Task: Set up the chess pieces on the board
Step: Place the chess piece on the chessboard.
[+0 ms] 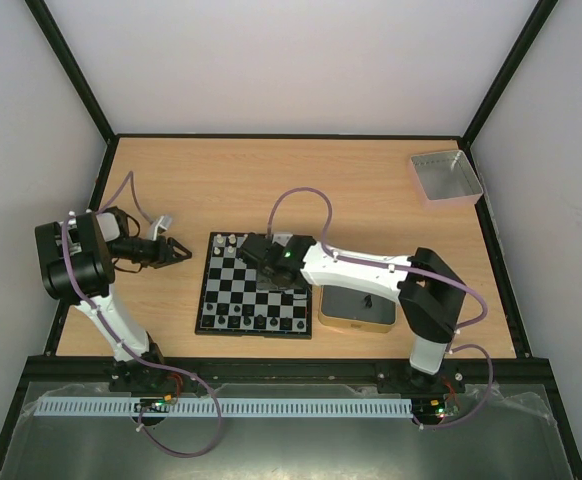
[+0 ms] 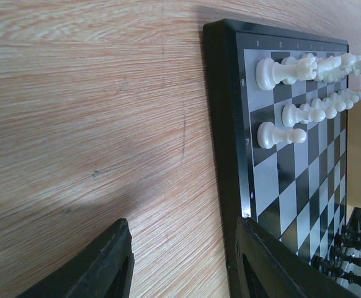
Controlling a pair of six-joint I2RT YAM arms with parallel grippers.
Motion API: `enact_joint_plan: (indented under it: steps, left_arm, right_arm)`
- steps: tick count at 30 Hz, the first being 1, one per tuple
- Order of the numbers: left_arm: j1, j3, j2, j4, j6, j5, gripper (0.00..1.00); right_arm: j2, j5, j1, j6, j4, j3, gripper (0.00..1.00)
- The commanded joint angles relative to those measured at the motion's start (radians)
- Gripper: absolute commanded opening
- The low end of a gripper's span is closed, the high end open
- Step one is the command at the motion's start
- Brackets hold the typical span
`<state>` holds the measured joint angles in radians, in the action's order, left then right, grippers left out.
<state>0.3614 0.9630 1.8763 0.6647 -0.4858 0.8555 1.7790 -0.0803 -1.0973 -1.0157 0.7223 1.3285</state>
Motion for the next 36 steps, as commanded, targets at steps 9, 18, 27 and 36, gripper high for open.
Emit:
enact_joint_plan:
  steps: [9, 18, 27, 36]
  left_arm:
    - [0.042, -0.040, 0.060, -0.063, -0.012, -0.303, 0.48]
    - [0.042, -0.038, 0.064, -0.064, -0.013, -0.306, 0.48]
    - [0.042, -0.037, 0.065, -0.062, -0.013, -0.305, 0.48]
    - [0.042, -0.038, 0.063, -0.060, -0.016, -0.299, 0.48]
  right_arm:
    - [0.071, 0.018, -0.063, -0.057, 0.000, 0.007, 0.02]
    - [0.091, 0.056, -0.079, -0.051, -0.043, -0.010, 0.03]
    - [0.121, 0.071, -0.105, -0.029, -0.028, 0.006, 0.03]
    - [0.122, 0.071, -0.131, -0.038, -0.008, 0.017, 0.03]
